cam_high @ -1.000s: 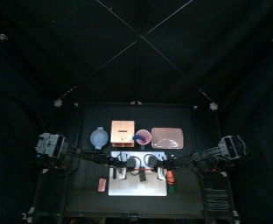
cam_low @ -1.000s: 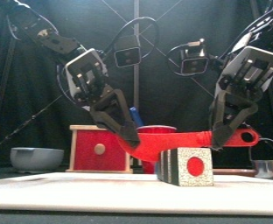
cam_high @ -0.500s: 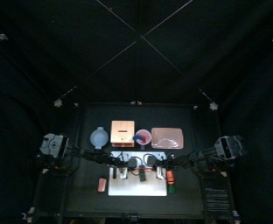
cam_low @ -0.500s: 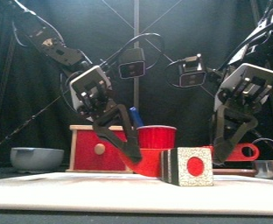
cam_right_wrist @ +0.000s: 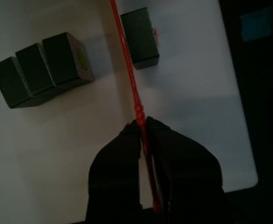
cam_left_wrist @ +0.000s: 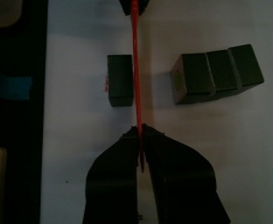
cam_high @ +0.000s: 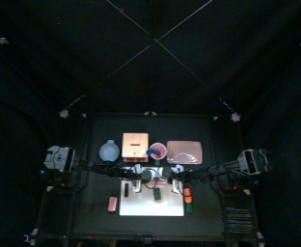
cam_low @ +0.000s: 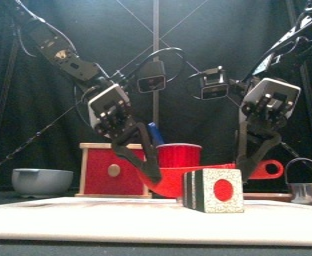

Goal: Place sushi on board then cut the sushi with the knife then place the pieces on the plate
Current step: Cut the sushi into 4 pieces

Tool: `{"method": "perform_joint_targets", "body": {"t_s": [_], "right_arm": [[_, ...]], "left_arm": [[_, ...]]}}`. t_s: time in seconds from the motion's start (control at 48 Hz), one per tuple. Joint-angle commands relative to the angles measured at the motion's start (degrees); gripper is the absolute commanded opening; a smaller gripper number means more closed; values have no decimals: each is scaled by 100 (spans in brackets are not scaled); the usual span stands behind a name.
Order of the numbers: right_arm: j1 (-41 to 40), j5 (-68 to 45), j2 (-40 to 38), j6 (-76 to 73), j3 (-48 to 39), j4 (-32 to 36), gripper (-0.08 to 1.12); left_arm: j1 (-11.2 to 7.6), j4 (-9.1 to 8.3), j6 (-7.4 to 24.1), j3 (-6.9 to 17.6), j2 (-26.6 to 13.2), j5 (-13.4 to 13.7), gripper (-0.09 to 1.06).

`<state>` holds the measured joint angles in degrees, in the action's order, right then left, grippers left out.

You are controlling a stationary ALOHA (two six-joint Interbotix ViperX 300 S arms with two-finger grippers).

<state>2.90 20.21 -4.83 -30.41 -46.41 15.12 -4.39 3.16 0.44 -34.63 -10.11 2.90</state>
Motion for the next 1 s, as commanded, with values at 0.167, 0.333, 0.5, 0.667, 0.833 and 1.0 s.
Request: {"method": "perform_joint_targets", "body": {"t_s": [0.167, 0.333, 0.5, 0.667, 0.833, 1.0], "right_arm": [[88, 308, -844, -62, 114, -35, 39], [404, 316, -1028, -70, 105, -97, 39], [589, 308, -888, -70, 114, -264, 39], [659, 299, -756, -70, 132, -334, 39], [729, 290, -694, -70, 149, -422, 39], [729, 290, -677, -70, 141, -422, 39]], "left_arm": [[-202, 0, -18, 114, 677, 396, 44], [-545, 9, -26, 149, 686, 396, 44], [-765, 70, -35, 202, 545, 439, 44], [-853, 202, -44, 237, 475, 457, 44], [-870, 378, -35, 272, 431, 457, 44], [-896, 396, -35, 272, 396, 466, 44]]}}
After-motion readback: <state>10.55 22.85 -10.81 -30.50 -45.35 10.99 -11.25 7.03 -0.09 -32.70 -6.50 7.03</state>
